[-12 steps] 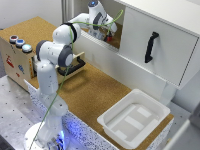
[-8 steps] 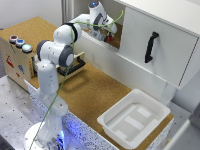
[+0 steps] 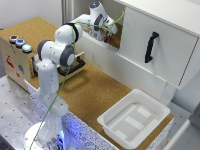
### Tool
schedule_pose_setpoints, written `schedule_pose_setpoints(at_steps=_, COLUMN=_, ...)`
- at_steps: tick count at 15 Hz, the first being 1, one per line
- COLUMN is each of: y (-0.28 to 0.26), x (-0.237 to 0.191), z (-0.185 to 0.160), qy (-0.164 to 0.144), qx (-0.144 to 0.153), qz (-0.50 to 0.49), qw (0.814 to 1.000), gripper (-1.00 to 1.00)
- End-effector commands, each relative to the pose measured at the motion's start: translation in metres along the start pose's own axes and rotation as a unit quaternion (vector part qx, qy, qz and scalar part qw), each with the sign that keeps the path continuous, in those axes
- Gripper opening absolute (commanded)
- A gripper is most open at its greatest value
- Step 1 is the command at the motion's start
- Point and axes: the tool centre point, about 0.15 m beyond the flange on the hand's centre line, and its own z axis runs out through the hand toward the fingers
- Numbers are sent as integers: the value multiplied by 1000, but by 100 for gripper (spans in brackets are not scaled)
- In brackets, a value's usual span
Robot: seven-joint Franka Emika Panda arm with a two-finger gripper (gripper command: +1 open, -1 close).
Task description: Put the purple block inside the left cabinet
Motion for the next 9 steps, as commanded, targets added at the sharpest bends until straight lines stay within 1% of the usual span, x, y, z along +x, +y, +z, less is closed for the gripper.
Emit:
schedule_pose_setpoints(at_steps=1, y=-1, x=-40, z=-53, qy=59, qx=-15, qz=-23, qw=998, gripper=-100)
schedule_pose_setpoints(at_steps=3, y=-2, x=-57, z=-72, qy=62, qx=0, qz=-21, qw=998, gripper=-100)
schedule_pose_setpoints(at_steps=5, y=-7, x=-65, z=-84, qy=63, qx=18, qz=-21, qw=998, gripper=-100)
schedule_pose_setpoints(at_steps=9, y=-51, x=-61, z=-75, qy=57, qx=49, qz=-59, qw=995, gripper=-100)
